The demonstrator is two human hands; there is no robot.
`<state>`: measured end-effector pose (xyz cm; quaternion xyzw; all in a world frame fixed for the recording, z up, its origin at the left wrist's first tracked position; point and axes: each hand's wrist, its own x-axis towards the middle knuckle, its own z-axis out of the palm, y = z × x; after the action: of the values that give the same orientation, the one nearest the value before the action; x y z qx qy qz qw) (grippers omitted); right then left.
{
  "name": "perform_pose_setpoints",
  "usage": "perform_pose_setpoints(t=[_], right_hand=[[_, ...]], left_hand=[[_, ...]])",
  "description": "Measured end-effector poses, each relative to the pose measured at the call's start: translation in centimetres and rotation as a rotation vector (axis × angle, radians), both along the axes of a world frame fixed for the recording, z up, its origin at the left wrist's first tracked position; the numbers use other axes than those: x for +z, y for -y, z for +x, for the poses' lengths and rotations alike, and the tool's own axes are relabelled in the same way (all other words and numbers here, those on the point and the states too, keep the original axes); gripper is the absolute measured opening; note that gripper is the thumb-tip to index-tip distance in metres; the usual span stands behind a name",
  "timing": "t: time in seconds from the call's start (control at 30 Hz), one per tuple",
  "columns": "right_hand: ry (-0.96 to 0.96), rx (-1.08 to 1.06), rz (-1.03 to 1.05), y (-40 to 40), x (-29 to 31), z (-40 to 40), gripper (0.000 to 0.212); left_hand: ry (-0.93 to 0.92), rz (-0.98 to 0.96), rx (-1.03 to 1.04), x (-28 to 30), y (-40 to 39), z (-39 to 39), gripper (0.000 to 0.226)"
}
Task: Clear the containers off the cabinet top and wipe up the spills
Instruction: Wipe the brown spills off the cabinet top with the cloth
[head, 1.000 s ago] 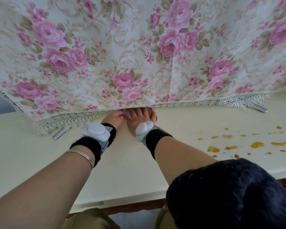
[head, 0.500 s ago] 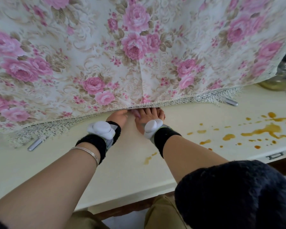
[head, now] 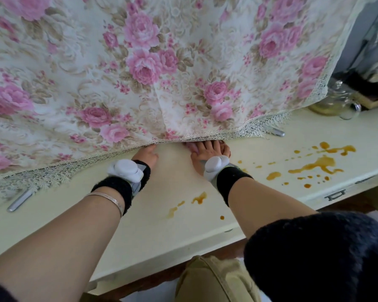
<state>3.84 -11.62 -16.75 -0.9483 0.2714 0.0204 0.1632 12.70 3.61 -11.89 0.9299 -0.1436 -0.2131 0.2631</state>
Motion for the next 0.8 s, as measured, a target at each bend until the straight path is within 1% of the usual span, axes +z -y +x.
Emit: perform_pose_setpoints(t=[0.07,0.23,0.43,0.6,0.7,0.8], right_hand=[[-0.009,-0.027,-0.008,0.3,0.0,-0.4,0.051],[-0.047,-0.096,0.046,0.8,0.2,-1.1,0.056],[-0.090,-0.095,0.022,-0.8,0.5,-0.8,0.055],[-0.041,0.003,0.025,-6.3,0.2,0.2,0.052],[-0.011,0.069,0.042,-10.5,-0.2,0.8,0.060],[-0.030,0.154,0.064,-14.1,-0.7,1.0,0.063]], left_hand=[[0.006,0.002,0.026,0.3,-0.3,-0.4,0.050],[-0.011,-0.014,0.029,1.2,-1.7,-1.7,0.052],[-0.009,-0.029,0.021,3.2,-3.7,-2.3,0.049],[0.001,-0.049,0.040,3.4,-5.4,-2.5,0.049],[-0.019,-0.087,0.088,3.0,-6.4,-2.9,0.049],[-0.049,-0.109,0.117,2.9,-7.5,-3.4,0.049]])
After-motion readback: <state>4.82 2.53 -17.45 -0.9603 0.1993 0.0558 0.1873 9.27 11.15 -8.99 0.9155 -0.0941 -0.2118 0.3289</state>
